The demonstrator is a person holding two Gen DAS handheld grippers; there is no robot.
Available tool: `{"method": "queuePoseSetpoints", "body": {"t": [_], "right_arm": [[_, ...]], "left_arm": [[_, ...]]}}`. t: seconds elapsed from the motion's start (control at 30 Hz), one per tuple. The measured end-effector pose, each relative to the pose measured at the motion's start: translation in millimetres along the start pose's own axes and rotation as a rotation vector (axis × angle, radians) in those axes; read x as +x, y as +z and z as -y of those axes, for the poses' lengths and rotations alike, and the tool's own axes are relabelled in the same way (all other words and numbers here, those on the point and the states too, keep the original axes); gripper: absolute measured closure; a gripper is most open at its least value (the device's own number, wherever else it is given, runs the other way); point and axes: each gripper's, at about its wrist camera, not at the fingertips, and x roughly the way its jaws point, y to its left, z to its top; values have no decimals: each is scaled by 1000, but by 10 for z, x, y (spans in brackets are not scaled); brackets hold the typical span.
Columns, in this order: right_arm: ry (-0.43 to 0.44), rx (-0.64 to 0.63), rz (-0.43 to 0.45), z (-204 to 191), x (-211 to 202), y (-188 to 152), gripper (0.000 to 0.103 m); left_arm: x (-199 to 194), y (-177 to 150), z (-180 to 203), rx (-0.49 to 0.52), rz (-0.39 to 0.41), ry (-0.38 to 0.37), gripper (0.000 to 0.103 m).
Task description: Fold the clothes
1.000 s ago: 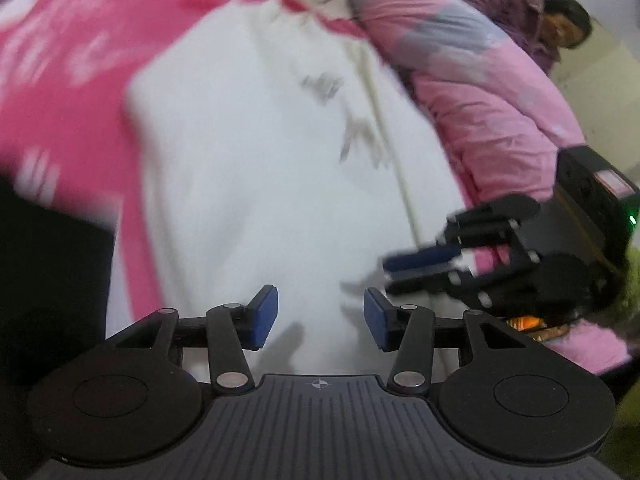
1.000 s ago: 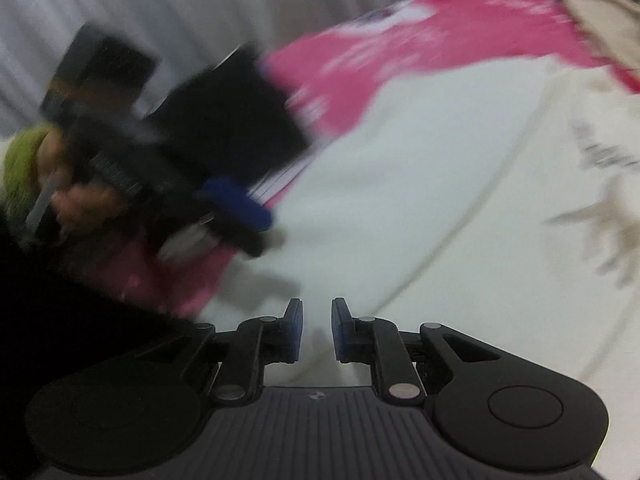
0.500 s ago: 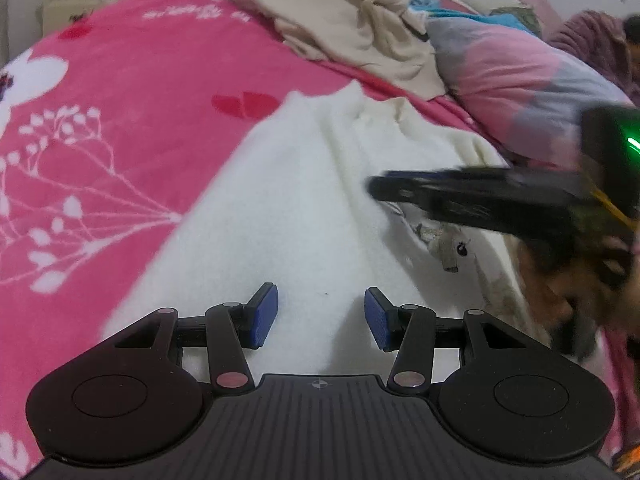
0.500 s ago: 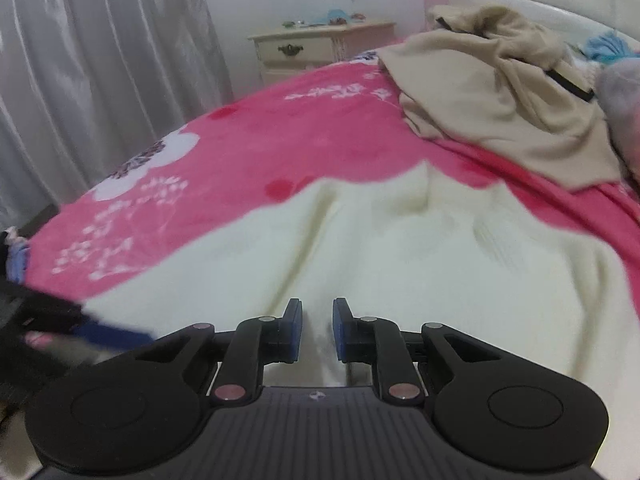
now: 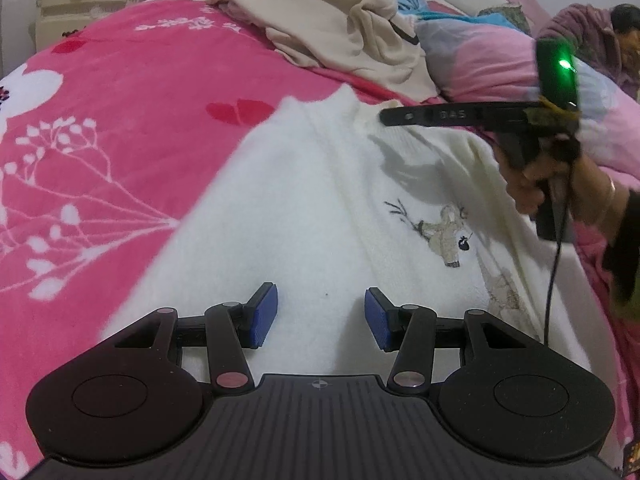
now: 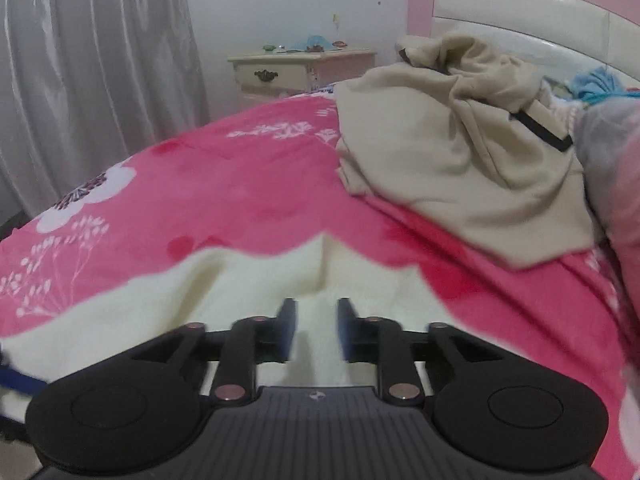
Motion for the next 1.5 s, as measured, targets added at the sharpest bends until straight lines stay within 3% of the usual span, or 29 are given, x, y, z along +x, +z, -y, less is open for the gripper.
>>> {"method": "queuePoseSetpoints", "body": {"t": [0.07, 0.13, 0.2, 0.27, 0.43, 0.53, 0.63, 0.77, 0.83, 0.9, 0.97, 1.07, 1.17, 1.37, 1.5], "right_arm": [[16, -55, -67, 17, 143, 26, 62], [-6, -101, -103, 14, 273, 8, 64], [-14, -122, -106, -4, 338, -11, 91], [-36, -135, -91, -20, 402, -12, 98], [-90, -104, -27, 53, 535, 18, 101], [-84, 105, 51, 424, 337, 134, 97], [30, 320, 104, 855, -68, 150, 94], [227, 285, -30, 904, -345, 40, 91], [261, 239, -92, 796, -256, -35, 90], [230, 215, -155, 712, -35, -104, 90], [161, 245, -151, 727, 168, -144, 92], [83, 439, -44, 942, 181, -117, 94], [86, 626, 40, 1158, -23, -79, 83], [136, 616, 44, 1120, -480, -27, 83], [164, 565, 56, 1054, -876, -22, 65]], "left_arm": [[-1, 4, -6, -4, -2, -2, 54], [-3, 3, -11, -11, 0, -2, 54], [-3, -6, 1, -5, 3, 4, 54], [2, -11, 23, 7, 5, 12, 54], [7, -19, 39, 23, 7, 18, 54], [8, -22, 35, 27, 9, 16, 54], [9, -23, 24, 26, 10, 11, 54], [24, -9, 19, 31, 4, 6, 52], [33, -7, 32, 42, 1, 8, 52], [35, -10, 49, 57, 0, 12, 52], [34, -16, 61, 71, 0, 15, 52], [28, -22, 55, 66, 6, 13, 51], [-4, -16, 52, 58, 5, 13, 52], [-210, -29, 0, 31, 27, 21, 51], [-325, 80, -77, 44, 77, 44, 48]]}}
